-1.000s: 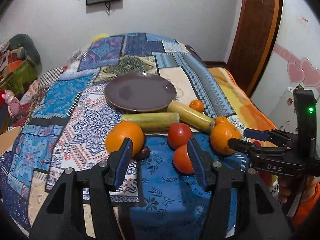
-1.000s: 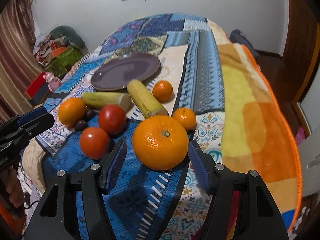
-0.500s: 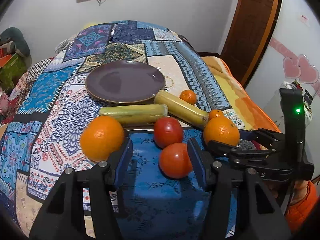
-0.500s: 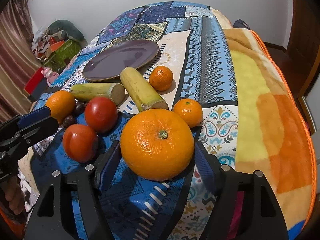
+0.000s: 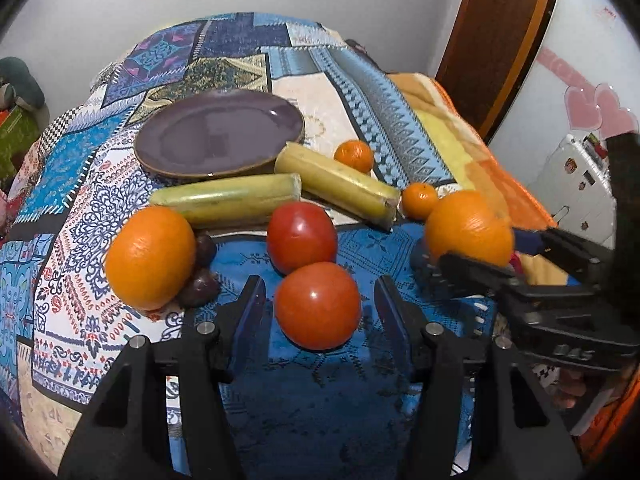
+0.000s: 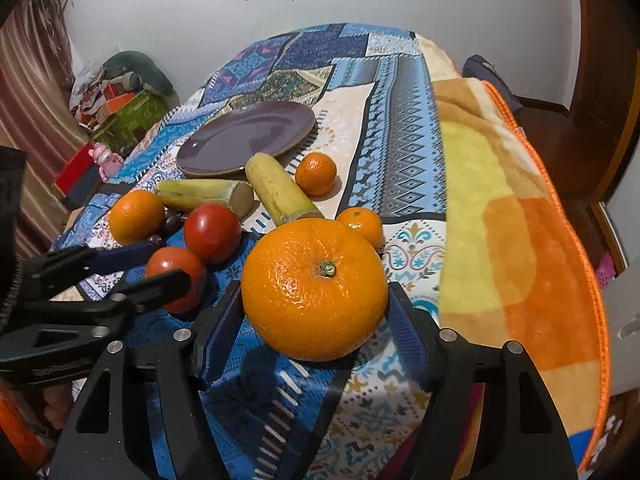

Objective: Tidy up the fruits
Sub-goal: 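Close left gripper on the red tomato while right gripper closes on the large orange, then lift and carry the tomato and orange over the dark brown plate with both tools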

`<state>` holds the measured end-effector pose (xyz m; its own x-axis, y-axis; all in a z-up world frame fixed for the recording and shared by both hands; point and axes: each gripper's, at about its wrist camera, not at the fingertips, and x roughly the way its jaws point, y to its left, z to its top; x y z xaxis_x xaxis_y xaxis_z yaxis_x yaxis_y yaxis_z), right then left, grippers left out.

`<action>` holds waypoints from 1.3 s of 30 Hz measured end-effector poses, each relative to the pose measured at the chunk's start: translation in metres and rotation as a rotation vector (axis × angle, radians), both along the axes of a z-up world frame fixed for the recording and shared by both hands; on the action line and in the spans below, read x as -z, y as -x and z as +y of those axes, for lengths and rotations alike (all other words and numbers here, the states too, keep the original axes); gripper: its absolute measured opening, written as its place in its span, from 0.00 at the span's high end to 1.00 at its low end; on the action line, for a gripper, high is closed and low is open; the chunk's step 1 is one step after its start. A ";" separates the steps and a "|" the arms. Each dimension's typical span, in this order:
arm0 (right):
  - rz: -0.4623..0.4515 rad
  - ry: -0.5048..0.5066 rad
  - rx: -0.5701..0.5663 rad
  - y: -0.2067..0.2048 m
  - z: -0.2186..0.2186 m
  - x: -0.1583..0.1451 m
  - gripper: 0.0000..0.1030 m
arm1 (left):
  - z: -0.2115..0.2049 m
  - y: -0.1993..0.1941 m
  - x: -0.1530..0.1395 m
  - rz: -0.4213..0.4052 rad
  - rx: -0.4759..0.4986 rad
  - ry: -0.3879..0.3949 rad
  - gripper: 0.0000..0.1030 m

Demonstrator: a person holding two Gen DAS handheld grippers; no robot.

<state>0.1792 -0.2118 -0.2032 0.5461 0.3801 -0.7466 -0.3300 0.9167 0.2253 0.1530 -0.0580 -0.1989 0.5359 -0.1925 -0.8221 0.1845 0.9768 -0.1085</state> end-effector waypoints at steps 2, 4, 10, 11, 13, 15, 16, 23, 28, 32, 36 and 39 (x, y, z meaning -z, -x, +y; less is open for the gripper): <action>-0.006 -0.004 0.004 0.001 -0.001 -0.002 0.35 | -0.002 -0.002 0.006 0.013 -0.003 -0.010 0.45; -0.008 -0.013 0.007 0.001 -0.002 -0.003 0.35 | -0.003 -0.003 0.011 0.023 -0.010 -0.015 0.45; -0.021 -0.020 0.006 0.001 0.000 -0.005 0.35 | -0.003 -0.005 0.021 0.051 -0.015 -0.009 0.54; -0.023 -0.021 0.007 0.002 0.000 -0.006 0.35 | -0.003 -0.004 0.020 0.046 -0.014 -0.010 0.54; -0.027 -0.025 0.007 0.002 0.001 -0.008 0.35 | -0.004 -0.002 0.019 0.041 -0.011 -0.011 0.54; -0.034 -0.029 0.007 0.003 0.002 -0.010 0.35 | -0.003 0.001 0.017 0.033 -0.013 -0.010 0.55; -0.038 -0.030 0.007 0.003 0.002 -0.012 0.35 | -0.002 0.002 0.014 0.026 -0.016 -0.006 0.55; -0.085 -0.037 -0.011 0.005 0.013 -0.029 0.35 | 0.014 0.007 -0.018 -0.038 -0.047 0.030 0.55; -0.133 -0.045 -0.025 0.000 0.023 -0.045 0.35 | 0.029 0.009 -0.048 -0.123 -0.075 0.027 0.55; -0.174 -0.042 -0.042 -0.006 0.034 -0.058 0.35 | 0.043 0.005 -0.070 -0.179 -0.101 0.018 0.55; -0.220 -0.048 -0.058 -0.015 0.046 -0.071 0.35 | 0.056 -0.005 -0.082 -0.208 -0.126 0.014 0.55; -0.246 -0.048 -0.064 -0.024 0.056 -0.077 0.35 | 0.063 -0.014 -0.091 -0.234 -0.145 -0.005 0.55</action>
<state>0.2029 -0.1555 -0.1259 0.6827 0.4514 -0.5746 -0.4373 0.8824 0.1737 0.1672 0.0054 -0.1081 0.7331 -0.0963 -0.6733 0.0624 0.9953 -0.0744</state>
